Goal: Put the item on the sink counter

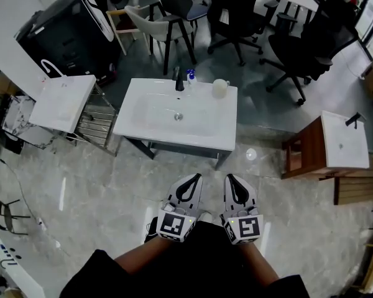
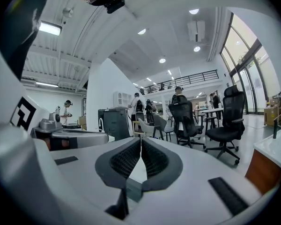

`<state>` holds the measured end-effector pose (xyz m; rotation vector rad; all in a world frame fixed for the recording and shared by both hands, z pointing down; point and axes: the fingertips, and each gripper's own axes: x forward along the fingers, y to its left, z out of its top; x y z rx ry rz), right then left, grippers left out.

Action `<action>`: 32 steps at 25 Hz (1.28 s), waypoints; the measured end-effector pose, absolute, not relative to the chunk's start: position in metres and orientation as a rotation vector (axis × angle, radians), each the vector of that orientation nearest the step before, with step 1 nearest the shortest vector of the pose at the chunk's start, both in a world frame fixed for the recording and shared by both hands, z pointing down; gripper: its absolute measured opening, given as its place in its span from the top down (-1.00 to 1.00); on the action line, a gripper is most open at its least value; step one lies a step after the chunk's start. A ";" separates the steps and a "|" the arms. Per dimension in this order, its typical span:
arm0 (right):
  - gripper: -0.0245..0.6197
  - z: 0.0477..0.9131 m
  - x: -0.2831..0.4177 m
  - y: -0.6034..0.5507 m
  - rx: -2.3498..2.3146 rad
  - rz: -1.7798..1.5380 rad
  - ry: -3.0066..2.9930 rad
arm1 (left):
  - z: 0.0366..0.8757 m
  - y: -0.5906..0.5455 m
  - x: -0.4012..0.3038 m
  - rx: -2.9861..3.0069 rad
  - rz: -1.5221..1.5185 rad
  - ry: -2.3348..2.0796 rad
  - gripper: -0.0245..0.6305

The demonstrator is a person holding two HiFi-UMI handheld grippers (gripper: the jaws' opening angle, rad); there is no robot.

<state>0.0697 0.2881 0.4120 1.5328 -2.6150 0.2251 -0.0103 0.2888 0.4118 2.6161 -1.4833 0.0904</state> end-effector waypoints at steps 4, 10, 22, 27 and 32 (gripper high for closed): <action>0.82 0.406 0.049 0.294 1.528 0.224 -2.601 | 0.393 0.288 -0.020 2.663 0.030 -1.469 0.88; 0.82 0.395 0.025 0.303 1.525 0.133 -2.583 | 0.393 0.297 -0.031 2.651 0.036 -1.467 0.88; 0.83 0.396 0.040 0.318 1.580 0.148 -2.549 | 0.394 0.315 -0.030 2.663 0.039 -1.467 0.88; 0.83 0.395 0.050 0.319 1.603 0.155 -2.539 | 0.396 0.317 -0.020 2.669 0.041 -1.453 0.88; 0.83 0.399 0.055 0.323 1.571 0.143 -2.553 | 0.397 0.318 -0.014 2.664 0.040 -1.459 0.88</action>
